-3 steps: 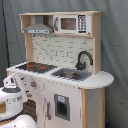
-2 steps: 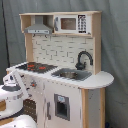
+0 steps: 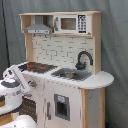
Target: Play with the kitchen
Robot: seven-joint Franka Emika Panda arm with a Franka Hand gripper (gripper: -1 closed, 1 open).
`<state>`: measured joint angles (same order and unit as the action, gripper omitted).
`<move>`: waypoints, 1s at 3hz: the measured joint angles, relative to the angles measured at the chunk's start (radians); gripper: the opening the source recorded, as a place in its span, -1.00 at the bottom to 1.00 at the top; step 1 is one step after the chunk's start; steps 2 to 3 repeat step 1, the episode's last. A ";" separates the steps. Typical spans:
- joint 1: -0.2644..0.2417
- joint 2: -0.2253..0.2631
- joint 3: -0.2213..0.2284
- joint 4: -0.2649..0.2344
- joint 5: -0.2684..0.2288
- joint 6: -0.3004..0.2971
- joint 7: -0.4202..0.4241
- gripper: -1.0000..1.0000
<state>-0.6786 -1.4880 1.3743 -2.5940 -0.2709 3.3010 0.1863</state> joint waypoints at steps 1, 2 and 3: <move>0.012 -0.009 -0.012 0.007 -0.001 -0.051 -0.095 1.00; 0.012 -0.009 -0.012 0.007 -0.001 -0.051 -0.095 1.00; 0.012 -0.009 -0.012 0.007 -0.001 -0.051 -0.095 1.00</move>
